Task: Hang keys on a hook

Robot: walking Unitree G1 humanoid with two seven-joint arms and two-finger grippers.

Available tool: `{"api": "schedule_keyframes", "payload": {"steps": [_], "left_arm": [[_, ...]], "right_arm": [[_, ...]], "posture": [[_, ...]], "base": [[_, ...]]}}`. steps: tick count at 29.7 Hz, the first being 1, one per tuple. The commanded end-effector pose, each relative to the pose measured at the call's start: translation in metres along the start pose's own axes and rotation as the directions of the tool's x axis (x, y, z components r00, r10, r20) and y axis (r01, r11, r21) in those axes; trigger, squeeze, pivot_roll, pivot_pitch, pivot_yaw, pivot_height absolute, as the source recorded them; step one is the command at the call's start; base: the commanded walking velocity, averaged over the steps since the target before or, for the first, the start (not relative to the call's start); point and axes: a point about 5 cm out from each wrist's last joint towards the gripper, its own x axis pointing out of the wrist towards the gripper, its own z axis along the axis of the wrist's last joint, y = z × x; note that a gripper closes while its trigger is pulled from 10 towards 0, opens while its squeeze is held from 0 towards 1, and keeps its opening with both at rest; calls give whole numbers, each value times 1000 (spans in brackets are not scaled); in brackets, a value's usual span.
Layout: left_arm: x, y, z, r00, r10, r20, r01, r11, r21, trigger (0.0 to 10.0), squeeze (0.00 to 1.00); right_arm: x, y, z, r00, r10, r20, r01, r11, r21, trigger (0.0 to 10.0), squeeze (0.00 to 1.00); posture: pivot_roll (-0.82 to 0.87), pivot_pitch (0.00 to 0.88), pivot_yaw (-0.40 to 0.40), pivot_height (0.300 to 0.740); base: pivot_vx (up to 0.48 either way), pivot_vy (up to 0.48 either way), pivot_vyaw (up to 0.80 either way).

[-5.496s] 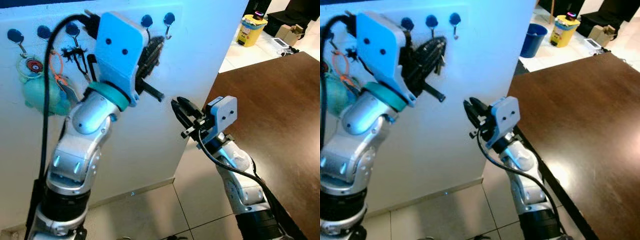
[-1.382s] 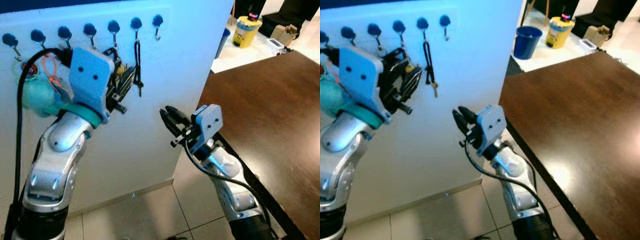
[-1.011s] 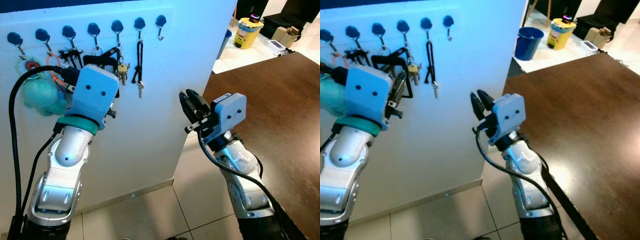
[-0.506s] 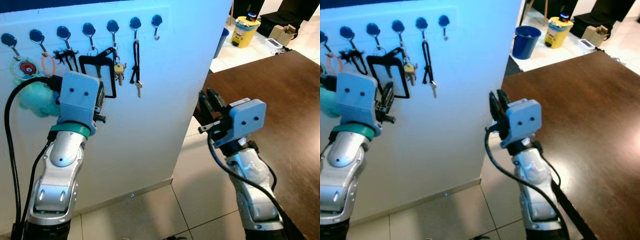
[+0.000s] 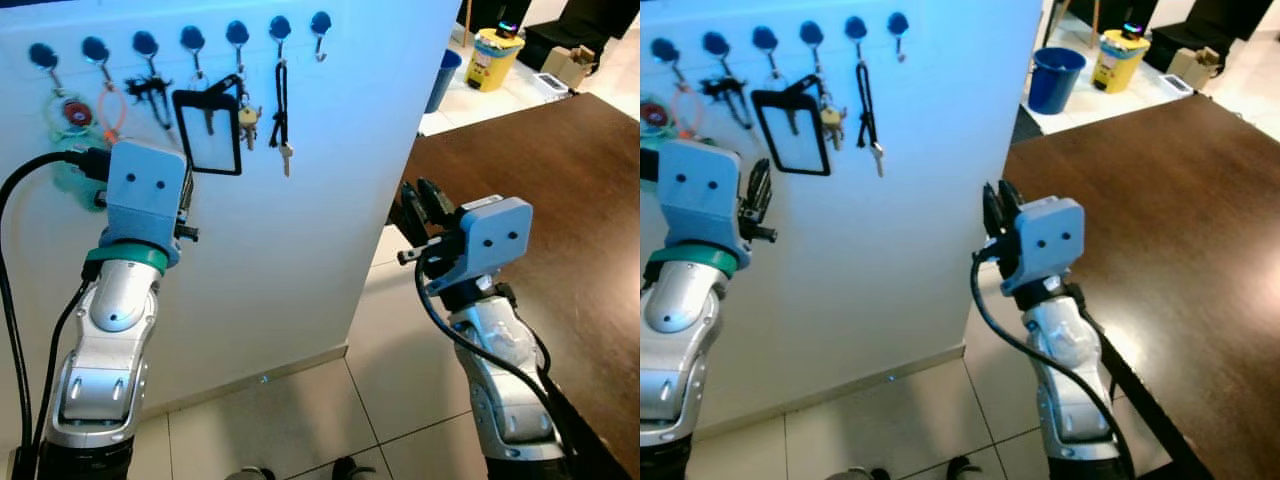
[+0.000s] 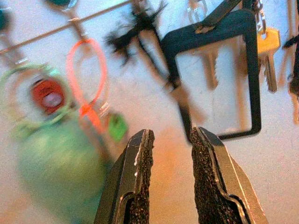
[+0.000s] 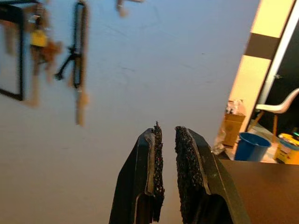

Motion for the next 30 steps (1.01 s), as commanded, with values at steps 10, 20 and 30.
{"api": "schedule_keyframes", "payload": {"steps": [10,20,30], "left_arm": [[-1,1,0,1000,0,18,-1,999,47,10000,0],[0,-1,3,1000,-6,30,5,999,51,10000,0],[1,-1,3,1000,-6,30,5,999,54,10000,0]], "right_arm": [[3,6,-2,999,30,-15,-30,1000,11,10000,0],[6,15,-2,997,72,-14,-72,997,-8,10000,0],[8,17,-2,997,74,-16,-74,997,-10,10000,0]], "posture": [[51,52,76,740],[61,54,79,740],[65,58,80,740]], "base": [[-420,0,0],[-453,0,0],[-454,0,442]]}}
